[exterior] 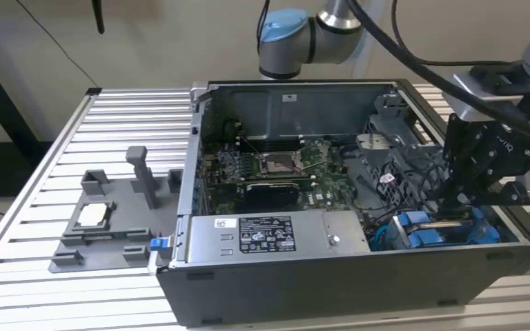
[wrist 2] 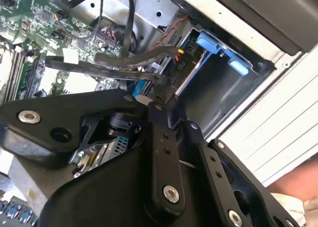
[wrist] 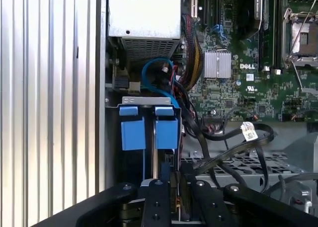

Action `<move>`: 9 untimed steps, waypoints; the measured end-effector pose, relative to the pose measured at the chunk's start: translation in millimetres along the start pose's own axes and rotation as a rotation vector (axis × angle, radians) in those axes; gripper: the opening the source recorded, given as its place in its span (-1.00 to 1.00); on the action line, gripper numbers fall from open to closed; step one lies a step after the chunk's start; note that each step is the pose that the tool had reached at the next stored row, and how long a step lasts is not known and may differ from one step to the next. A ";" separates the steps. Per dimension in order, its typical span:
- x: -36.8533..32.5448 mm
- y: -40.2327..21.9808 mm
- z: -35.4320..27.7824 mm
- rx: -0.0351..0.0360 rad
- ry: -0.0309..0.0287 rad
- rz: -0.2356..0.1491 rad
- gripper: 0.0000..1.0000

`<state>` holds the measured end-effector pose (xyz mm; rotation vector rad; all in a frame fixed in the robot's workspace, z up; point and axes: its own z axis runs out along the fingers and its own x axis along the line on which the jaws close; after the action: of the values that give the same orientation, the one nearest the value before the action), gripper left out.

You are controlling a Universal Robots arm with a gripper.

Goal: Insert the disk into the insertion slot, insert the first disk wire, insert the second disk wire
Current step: 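Insert the second disk wire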

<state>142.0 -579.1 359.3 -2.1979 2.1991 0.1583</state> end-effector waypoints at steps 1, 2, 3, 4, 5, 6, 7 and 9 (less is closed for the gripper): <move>-0.4 0.2 -3.6 0.0000 0.0002 0.000 -0.52; -0.6 0.4 -6.8 0.0000 0.0000 0.000 -0.52; -1.0 0.5 -10.7 0.0000 0.0000 0.000 -0.52; -1.3 0.7 -14.1 0.0001 0.0002 0.001 -0.52; -1.6 0.9 -17.2 0.0002 -0.0001 0.001 -0.52; -1.9 1.0 -20.1 0.0002 0.0000 0.002 -0.52; -2.1 1.1 -22.4 0.0002 0.0000 0.002 -0.52; -2.5 1.4 -26.7 0.0005 0.0001 0.004 -0.52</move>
<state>142.1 -579.0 386.1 -2.1936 2.2033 0.1578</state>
